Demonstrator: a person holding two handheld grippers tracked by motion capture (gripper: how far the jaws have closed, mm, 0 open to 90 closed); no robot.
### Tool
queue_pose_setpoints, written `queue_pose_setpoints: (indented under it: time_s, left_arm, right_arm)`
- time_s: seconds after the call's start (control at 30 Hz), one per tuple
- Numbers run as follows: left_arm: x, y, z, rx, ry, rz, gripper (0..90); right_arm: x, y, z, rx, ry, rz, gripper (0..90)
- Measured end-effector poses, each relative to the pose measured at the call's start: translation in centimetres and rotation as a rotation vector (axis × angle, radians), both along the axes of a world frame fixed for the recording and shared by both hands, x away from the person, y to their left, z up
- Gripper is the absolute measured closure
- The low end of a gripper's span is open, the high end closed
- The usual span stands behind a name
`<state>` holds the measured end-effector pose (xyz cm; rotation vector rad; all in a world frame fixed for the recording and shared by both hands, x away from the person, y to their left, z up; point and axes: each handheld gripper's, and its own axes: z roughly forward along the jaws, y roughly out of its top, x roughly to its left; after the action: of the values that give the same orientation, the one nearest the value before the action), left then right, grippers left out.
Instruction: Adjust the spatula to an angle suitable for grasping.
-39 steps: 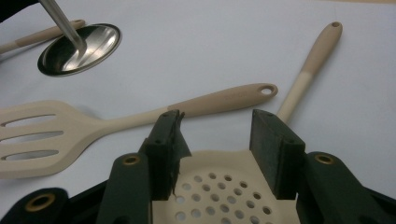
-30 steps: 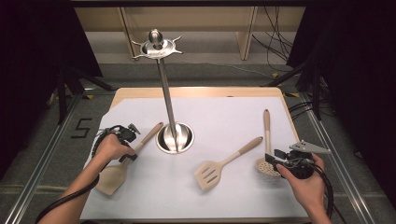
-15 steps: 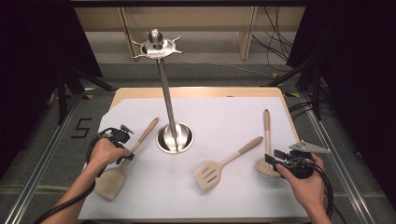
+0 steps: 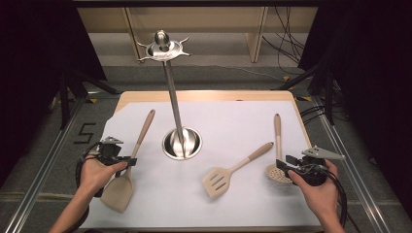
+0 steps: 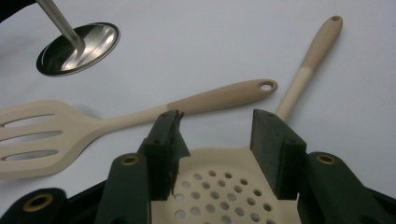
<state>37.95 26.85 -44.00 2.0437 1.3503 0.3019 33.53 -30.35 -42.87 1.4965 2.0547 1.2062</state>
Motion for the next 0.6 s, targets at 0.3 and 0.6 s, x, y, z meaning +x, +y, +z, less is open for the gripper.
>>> queue_pose_setpoints:
  time_s: [0.3, 0.6]
  left_arm:
    - [-1.6, 0.7, 0.6, -0.066, -0.146, 0.043, 77.8]
    - [-2.1, 0.7, 1.6, -0.117, -0.231, 0.046, 77.8]
  right_arm:
    - [0.1, -0.1, -0.1, 0.005, -0.029, 0.006, 53.4]
    - [0.1, -0.1, 0.0, -0.015, -0.027, 0.015, 53.4]
